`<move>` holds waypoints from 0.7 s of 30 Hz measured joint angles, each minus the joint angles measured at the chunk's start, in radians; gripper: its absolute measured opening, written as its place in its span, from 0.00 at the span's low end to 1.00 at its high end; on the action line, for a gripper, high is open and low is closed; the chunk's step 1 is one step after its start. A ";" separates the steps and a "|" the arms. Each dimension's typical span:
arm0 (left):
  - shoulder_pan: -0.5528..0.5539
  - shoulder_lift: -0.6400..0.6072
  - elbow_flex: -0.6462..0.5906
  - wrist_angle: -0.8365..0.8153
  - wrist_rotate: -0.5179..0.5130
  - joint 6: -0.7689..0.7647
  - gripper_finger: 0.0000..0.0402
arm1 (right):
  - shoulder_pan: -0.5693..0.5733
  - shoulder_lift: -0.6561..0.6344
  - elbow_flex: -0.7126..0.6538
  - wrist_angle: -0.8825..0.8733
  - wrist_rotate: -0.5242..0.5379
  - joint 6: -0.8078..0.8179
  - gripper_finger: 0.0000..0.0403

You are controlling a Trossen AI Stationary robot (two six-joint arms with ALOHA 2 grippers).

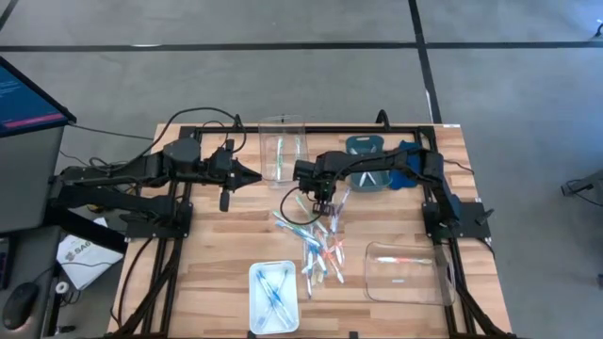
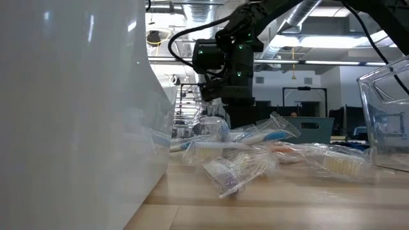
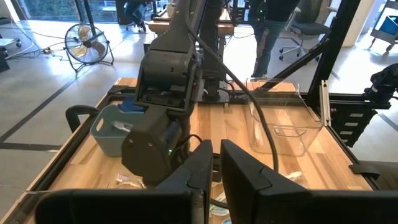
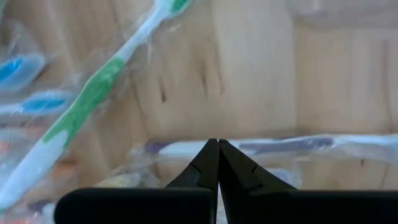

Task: Pick & Place Toothbrushes
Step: Put the purple toothbrush into the green bin

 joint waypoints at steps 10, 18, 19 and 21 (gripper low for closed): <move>0.000 0.000 -0.014 0.000 0.000 0.000 0.06 | -0.004 0.000 0.000 -0.010 0.002 0.020 0.00; 0.000 0.000 -0.015 0.010 0.000 0.000 0.06 | -0.001 0.000 0.000 -0.016 0.003 0.039 0.00; 0.000 0.000 -0.015 0.011 0.000 0.000 0.06 | 0.000 0.000 0.000 -0.021 0.002 0.048 0.00; 0.000 0.000 -0.015 0.014 0.000 0.000 0.06 | 0.002 0.000 0.000 -0.038 -0.001 0.063 0.00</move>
